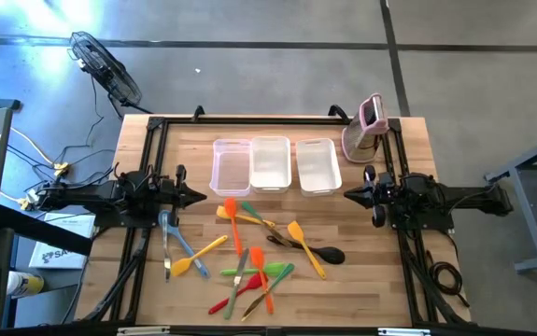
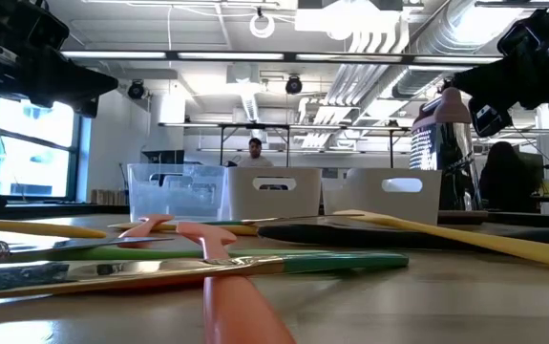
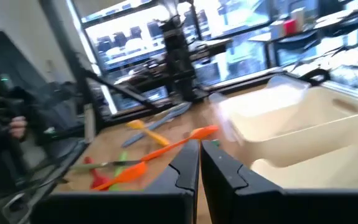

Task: Pick & Place Kitchen Items
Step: Put the bottom right yellow spatula into the right white bin

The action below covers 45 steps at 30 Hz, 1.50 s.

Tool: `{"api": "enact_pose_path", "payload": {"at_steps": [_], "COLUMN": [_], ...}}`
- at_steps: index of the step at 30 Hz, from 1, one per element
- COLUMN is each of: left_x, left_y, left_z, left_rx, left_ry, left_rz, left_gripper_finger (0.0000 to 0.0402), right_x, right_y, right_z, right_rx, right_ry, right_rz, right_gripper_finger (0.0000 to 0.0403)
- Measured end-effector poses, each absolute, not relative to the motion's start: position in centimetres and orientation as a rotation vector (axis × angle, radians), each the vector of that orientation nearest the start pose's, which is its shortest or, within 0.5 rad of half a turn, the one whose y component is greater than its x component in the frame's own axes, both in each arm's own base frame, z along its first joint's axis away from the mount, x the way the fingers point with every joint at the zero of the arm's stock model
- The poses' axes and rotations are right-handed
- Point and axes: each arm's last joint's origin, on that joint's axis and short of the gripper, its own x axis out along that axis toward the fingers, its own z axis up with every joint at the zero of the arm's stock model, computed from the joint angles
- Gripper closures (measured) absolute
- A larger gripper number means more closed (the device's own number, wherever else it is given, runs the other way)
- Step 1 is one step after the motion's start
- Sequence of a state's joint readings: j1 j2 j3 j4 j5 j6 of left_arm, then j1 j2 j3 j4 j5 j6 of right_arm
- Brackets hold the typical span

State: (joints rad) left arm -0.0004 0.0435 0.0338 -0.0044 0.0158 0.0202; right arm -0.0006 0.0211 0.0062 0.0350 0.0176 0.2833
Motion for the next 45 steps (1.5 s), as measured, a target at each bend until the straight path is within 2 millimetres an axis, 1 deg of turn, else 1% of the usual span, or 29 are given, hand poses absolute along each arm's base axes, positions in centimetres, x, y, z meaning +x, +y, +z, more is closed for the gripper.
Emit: {"api": "enact_pose_path", "payload": {"at_steps": [12,17,21,23,25,29,32,35,40,42,43,45], "left_x": [9.9,9.9,9.8,9.8,9.8,9.8,9.8,9.8,9.8,9.8,9.8,9.8], "left_y": [0.0,0.0,-0.1,-0.1,-0.1,-0.1,-0.1,-0.1,-0.1,0.0,0.0,0.0], "left_z": [17.1,17.2,17.2,17.1,17.1,17.1,17.1,17.1,17.1,17.1,17.1,17.1], "left_rx": [0.018,0.018,0.018,0.017,0.017,0.017,0.017,0.017,0.017,0.018,0.018,0.018], "left_ry": [0.013,0.004,0.01,0.013,0.014,0.015,0.014,0.013,0.013,0.013,0.013,0.013], "left_rz": [-0.016,-0.014,-0.024,-0.024,-0.025,-0.025,-0.025,-0.025,-0.022,-0.012,-0.006,0.017], "left_gripper_finger": [0.0401,0.0401,0.0401,0.0401,0.0401,0.0401,0.0401,0.0401,0.0401,0.0401,0.0401,0.0401], "right_x": [9.9,9.8,9.8,9.8,9.7,9.7,9.7,9.7,9.7,9.7,9.8,10.0], "right_y": [-0.2,-0.4,-0.4,-0.5,-0.4,-0.1,-0.2,-0.2,-0.2,-0.1,-0.2,-0.1], "right_z": [16.8,17.2,17.5,17.7,17.9,18.2,18.4,18.5,19.5,20.0,20.2,21.2], "right_rx": [0.239,0.241,0.158,0.144,0.167,0.239,0.322,0.355,0.398,0.375,0.351,0.251], "right_ry": [-0.035,-0.087,-0.113,-0.13,-0.15,-0.175,-0.202,-0.217,-0.305,-0.345,-0.339,-0.339], "right_rz": [-0.061,-0.145,-0.141,-0.15,-0.14,-0.022,-0.029,-0.04,-0.001,0.013,0.006,-0.008], "right_gripper_finger": [0.0394,0.0394,0.0394,0.0394,0.0394,0.0394,0.039,0.0368,0.0299,0.0269,0.0257,0.024]}}
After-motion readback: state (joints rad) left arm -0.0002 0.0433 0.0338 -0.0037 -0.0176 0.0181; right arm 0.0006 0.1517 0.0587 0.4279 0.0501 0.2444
